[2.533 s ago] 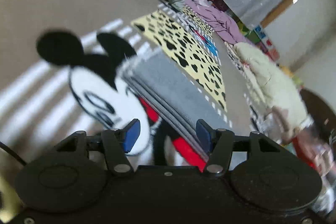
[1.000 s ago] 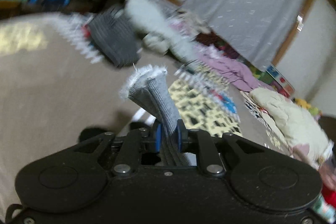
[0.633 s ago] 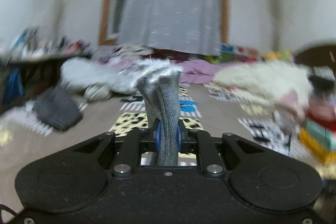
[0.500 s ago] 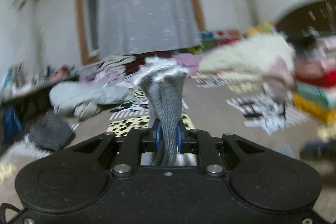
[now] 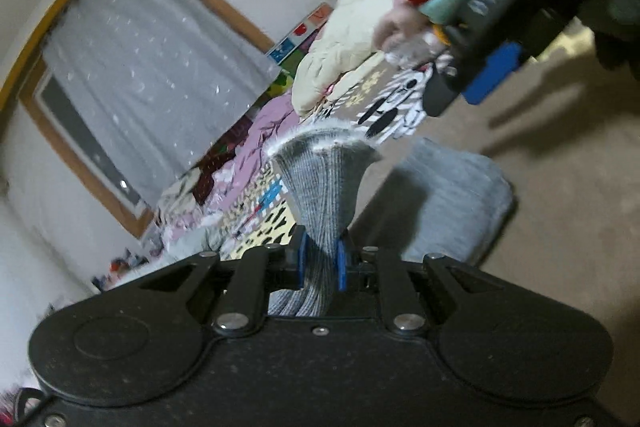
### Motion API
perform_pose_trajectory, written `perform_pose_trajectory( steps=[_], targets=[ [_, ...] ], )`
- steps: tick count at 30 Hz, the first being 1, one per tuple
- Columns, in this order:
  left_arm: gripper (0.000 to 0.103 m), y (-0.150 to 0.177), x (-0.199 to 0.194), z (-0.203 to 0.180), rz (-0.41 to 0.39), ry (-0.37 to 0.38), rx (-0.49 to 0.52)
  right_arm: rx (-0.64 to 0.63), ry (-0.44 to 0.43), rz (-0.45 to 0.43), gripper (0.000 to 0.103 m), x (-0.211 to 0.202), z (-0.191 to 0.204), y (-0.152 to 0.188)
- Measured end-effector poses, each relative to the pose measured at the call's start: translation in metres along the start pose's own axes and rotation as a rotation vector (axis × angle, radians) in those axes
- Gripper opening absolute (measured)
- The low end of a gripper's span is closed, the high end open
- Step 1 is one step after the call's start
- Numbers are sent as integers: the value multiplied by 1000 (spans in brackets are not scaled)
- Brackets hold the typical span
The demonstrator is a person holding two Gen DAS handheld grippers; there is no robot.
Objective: Fold clothes
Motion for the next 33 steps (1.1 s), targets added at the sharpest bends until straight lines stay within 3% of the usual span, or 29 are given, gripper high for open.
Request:
perform_pose_trajectory(
  steps=[6, 10, 15, 18, 20, 23, 26, 31, 33],
  targets=[
    [14, -6, 5, -17, 22, 7, 100, 6, 6, 6, 48, 2, -2, 0],
    [33, -9, 2, -24, 31, 94, 72, 21, 12, 2, 49, 1, -4, -1],
    [44, -17, -27, -19, -28, 180, 26, 32, 14, -1, 51, 1, -7, -2],
    [44, -20, -46, 5, -73, 226, -74, 30, 10, -7, 51, 0, -6, -3],
    [44, -19, -51, 34, -85, 231, -194, 20, -3, -29, 51, -4, -3, -5],
    [39, -4, -38, 81, -52, 191, -409, -23, -44, -85, 52, -15, 10, -10],
    [39, 19, -20, 113, -1, 157, -566, -154, -105, -143, 50, -24, 43, -9],
    [39, 51, -6, 115, 35, 169, -673, -264, -157, -115, 50, -10, 78, 4],
    [39, 67, 5, 102, 98, 217, -708, -289, -137, -71, 50, 1, 83, 10]
  ],
)
Point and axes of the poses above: each gripper's, at about its wrist camera, not at the fingertips, and x roughly the way its jaws point, z to its left, y to its underside, the point moved 4 cm from there along x, roughly the way its jaws point, and after that the axes turned 15 degrees about y, right-handed, at the moved point
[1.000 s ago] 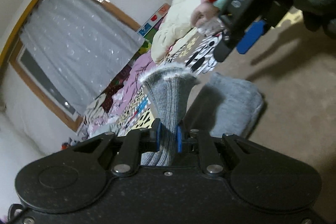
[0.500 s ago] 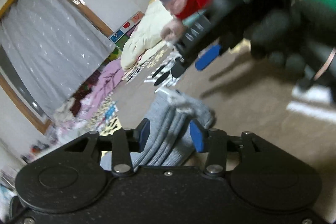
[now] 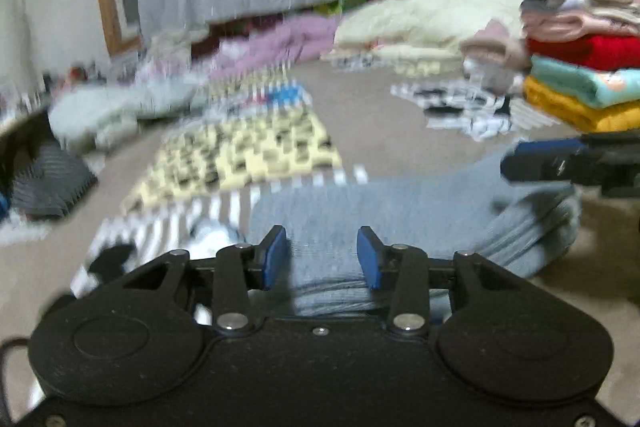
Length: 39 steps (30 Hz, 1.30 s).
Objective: Fold clothes
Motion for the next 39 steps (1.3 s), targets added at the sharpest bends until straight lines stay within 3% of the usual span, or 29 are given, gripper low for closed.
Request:
perform_pose_trajectory(
  steps=[3, 4, 9, 15, 16, 20, 28, 30, 31, 33, 36, 39],
  targets=[
    [40, 5, 12, -2, -2, 2, 26, -70, 118, 167, 41, 27, -4, 19],
    [40, 3, 14, -3, 1, 2, 35, -65, 129, 186, 41, 30, -6, 20],
    [40, -18, -7, 13, -4, 67, 9, -112, 135, 156, 42, 21, -2, 15],
    [40, -27, -1, 27, -99, 93, 4, -188, 110, -15, 46, 5, 22, -1],
    [40, -23, 8, 29, -75, 95, -7, -205, 117, -7, 47, 8, 24, 0],
    [42, 0, 35, 30, -28, 93, -27, -235, 175, 172, 47, 34, 12, 22],
    [43, -2, 29, 23, -24, 70, 9, -228, 176, 169, 46, 34, 11, 23],
    [51, -4, 14, 18, -21, 35, 37, -270, 196, 163, 46, 29, 17, 24],
    [63, -3, 4, 17, -26, 10, 41, -293, 215, 162, 46, 24, 21, 24],
    [68, 6, -17, 24, -58, 9, -23, -343, 265, 166, 50, 11, 29, 24],
    [68, 21, -48, 42, -95, 23, -184, -264, 308, 190, 69, -14, 22, 23],
    [68, 36, -64, 69, -113, 61, -405, -151, 335, 257, 70, -29, 5, 32]
  ],
)
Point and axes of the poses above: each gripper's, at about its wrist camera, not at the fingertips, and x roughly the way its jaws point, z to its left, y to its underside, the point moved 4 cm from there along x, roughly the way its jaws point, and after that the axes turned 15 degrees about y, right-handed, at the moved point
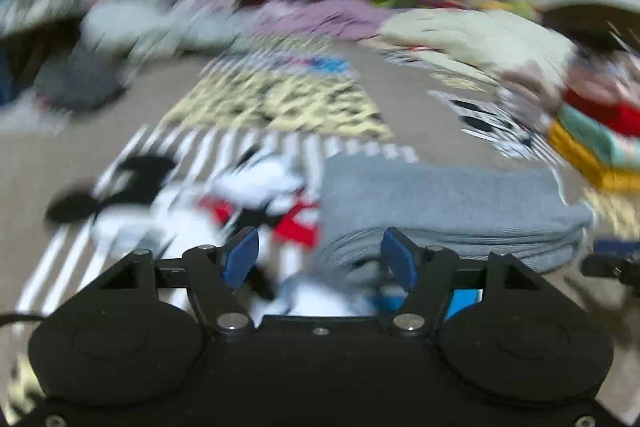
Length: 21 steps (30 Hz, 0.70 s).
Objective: Fold clothes
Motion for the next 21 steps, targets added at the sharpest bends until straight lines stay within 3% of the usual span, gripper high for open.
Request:
perform_pose_trajectory(
  steps=[8, 11, 15, 16, 18, 19, 20, 21],
  targets=[
    [68, -4, -8, 59, -74, 182, -561, 557, -200, 18, 75, -2, -45, -5],
    [68, -7, 0, 69, -104, 254, -692, 663, -227, 58, 77, 18, -48, -6],
    [67, -8, 29, 64, -50, 275, -696, 731, -248, 132, 77, 51, -42, -6],
    [63, -6, 36, 60, -32, 265, -680, 722, -246, 148, 77, 58, -37, -5],
    [43, -4, 43, 49, -7, 240, -622, 662, -213, 142, 75, 64, -24, -5],
    [41, -4, 46, 44, 4, 228, -590, 654, -198, 138, 73, 65, -21, -5],
    [35, -5, 45, 40, 5, 226, -580, 666, -189, 136, 69, 66, -21, -5],
    [33, -7, 41, 39, 1, 231, -581, 677, -179, 135, 56, 66, -20, -5]
  ],
)
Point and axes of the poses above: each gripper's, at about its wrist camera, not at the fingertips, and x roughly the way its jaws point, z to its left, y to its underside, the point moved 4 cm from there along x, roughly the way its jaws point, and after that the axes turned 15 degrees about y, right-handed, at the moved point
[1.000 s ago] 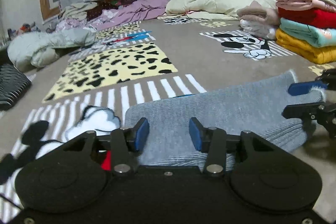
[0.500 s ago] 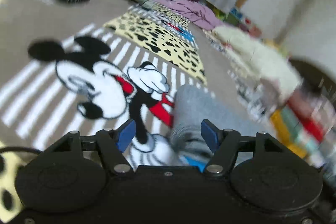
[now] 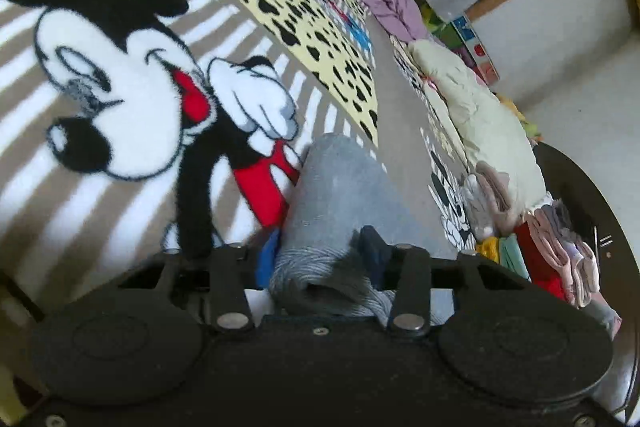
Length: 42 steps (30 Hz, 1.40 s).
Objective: Fold clothes
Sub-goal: 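Carry the folded grey sweater with both grippers onto the clothes stack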
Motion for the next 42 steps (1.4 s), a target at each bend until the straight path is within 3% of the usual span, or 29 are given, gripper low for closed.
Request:
perform_pose_trajectory(
  steps=[4, 6, 7, 8, 9, 10, 11, 12, 16, 21, 24, 25, 26, 28, 29, 34, 42],
  targets=[
    [28, 6, -37, -27, 9, 59, -54, 61, -14, 6, 41, -18, -5, -3],
    [29, 21, -60, -37, 27, 87, -65, 102, -33, 25, 40, -42, -7, -1],
    [32, 31, -67, -37, 45, 88, -60, 124, -44, 36, 40, -56, -9, 0],
    [47, 41, -71, -34, 67, 80, -50, 146, -55, 48, 40, -70, -10, 2],
    [60, 50, -71, -29, 94, 78, -36, 136, -43, 55, 42, -80, -13, 6],
    [70, 58, -71, -20, 118, 63, -37, 99, -13, 58, 51, -86, -16, 11],
    [70, 65, -73, -9, 128, 32, -68, 63, 18, 62, 60, -93, -20, 17],
    [70, 69, -76, -1, 131, 26, -101, 44, 61, 64, 81, -96, -26, 22],
    [70, 72, -84, 4, 126, 45, -109, 155, 49, 90, 83, -100, -60, 44],
    [70, 72, -81, 0, 121, 36, -74, 127, -17, 81, 83, -100, -53, 54],
    [68, 77, -77, -1, 121, 31, -41, 99, -18, 98, 81, -90, -47, 56],
    [62, 78, -75, -3, 123, 28, -22, 95, -14, 98, 79, -87, -45, 57],
    [44, 80, -71, -4, 134, 30, -9, 96, -15, 86, 76, -86, -43, 58],
    [40, 82, -64, -5, 143, 28, -11, 86, -1, 81, 59, -83, -41, 59],
    [36, 82, -62, -6, 145, 28, -9, 83, 2, 77, 58, -82, -40, 60],
    [30, 70, -66, -30, 126, 73, -18, 121, -44, 56, 46, -88, -44, 58],
    [30, 39, -45, -103, 115, 222, 2, 195, -172, -48, 45, -129, -43, 16]
  ],
)
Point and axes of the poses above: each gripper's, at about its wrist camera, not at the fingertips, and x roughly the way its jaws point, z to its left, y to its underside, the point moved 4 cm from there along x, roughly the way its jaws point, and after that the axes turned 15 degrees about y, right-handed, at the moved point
